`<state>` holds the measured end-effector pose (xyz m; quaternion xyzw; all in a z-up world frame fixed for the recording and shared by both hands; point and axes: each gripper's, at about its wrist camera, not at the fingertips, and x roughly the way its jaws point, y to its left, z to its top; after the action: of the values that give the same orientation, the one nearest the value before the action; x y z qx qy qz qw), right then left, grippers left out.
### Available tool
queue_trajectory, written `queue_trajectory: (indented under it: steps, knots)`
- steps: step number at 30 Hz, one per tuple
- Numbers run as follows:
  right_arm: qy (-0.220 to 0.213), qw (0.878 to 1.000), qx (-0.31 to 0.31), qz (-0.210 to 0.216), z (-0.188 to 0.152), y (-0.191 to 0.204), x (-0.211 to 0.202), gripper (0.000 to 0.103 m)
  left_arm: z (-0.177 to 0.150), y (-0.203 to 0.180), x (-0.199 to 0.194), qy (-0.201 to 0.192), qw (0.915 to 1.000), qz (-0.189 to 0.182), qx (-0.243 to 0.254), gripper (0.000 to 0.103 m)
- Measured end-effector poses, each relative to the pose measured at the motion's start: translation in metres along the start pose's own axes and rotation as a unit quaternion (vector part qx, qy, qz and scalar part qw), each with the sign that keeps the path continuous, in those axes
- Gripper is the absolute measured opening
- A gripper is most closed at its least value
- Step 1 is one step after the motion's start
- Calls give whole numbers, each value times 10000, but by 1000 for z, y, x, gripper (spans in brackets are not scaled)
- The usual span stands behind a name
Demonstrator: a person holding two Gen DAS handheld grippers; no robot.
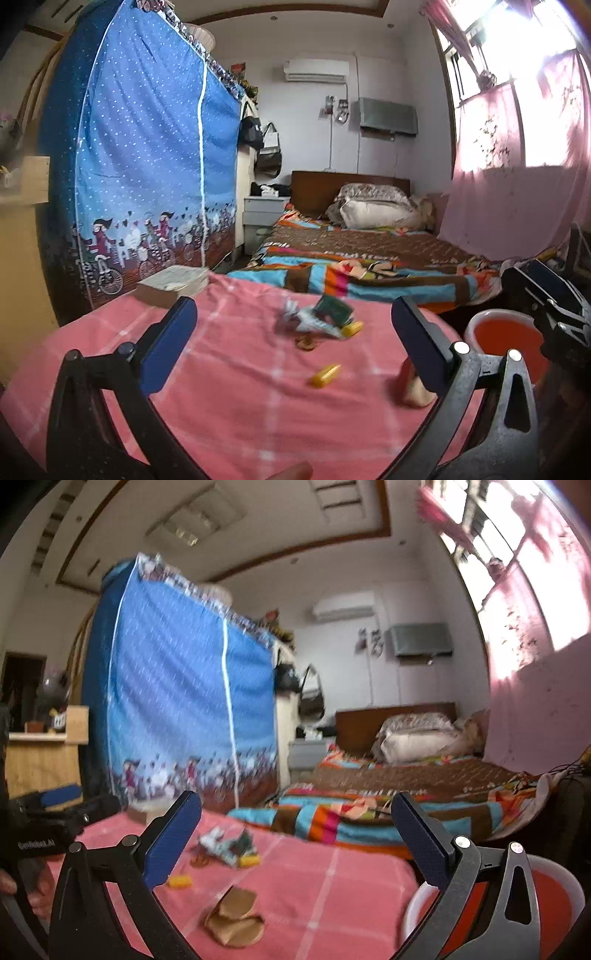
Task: Collect trash
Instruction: 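Move both tools back over the table toward the yellow cap and paper cup, then grasp the yellow cap with the left tool while the right tool grasps the brown paper cup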
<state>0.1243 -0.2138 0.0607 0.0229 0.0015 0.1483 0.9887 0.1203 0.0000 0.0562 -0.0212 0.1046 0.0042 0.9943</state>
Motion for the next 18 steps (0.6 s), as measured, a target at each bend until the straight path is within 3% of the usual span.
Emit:
queue_trajectory:
  steps: [7,15,18]
  knots:
    - [987,9948,-128,223,-24,12,27,103,-11,20,11,505,9986,-66,-156,103]
    - [2228,9739,-22,429,-55,18,56,103,-18,13,42,1410,9892,-389,-56,103]
    - [2537,9661,15,487,-63,20,65,99,-24,9,55,1822,9816,-565,-5,91]
